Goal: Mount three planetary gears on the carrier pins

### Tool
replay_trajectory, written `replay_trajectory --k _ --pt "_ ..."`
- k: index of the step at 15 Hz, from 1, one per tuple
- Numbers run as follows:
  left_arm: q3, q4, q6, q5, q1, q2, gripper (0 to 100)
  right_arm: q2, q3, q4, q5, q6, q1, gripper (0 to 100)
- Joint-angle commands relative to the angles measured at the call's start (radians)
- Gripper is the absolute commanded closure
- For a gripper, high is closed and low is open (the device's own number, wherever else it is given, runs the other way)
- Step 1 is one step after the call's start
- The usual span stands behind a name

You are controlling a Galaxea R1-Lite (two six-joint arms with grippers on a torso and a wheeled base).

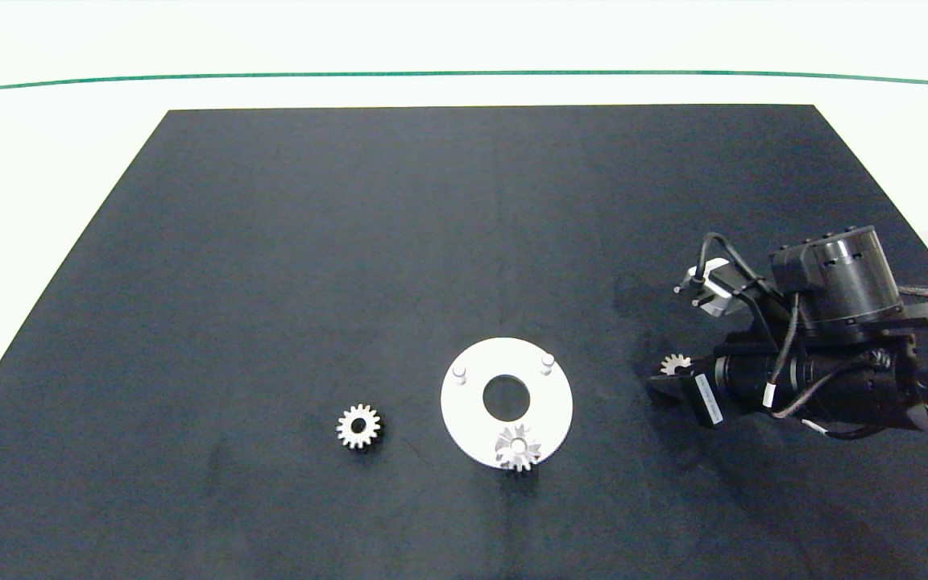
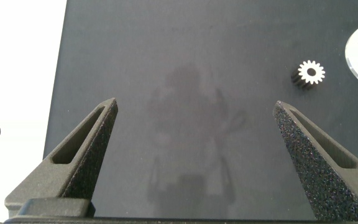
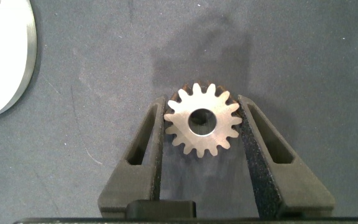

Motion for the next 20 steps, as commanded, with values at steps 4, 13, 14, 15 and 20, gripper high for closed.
replay_trajectory --k 4,13,14,15,20 --pt "0.004 0.002 0.001 0.001 0.0 0.0 0 -0.032 -0.004 0.046 0.0 -0.039 0.004 96" --pt "0.001 0.002 -0.001 0.001 0.001 0.001 0 -0.133 -0.277 0.316 -0.115 -0.048 0.278 96" --pt "0.0 0.002 -0.001 0.001 0.001 0.0 0 -0.104 -0.299 0.316 -0.135 -0.05 0.306 96" --pt "0.0 0.002 -0.001 0.001 0.003 0.0 0 -0.069 -0.325 0.316 -0.153 -0.05 0.326 96" --pt "0.001 0.002 -0.001 0.001 0.003 -0.002 0 0.092 -0.411 0.325 -0.189 -0.051 0.353 96"
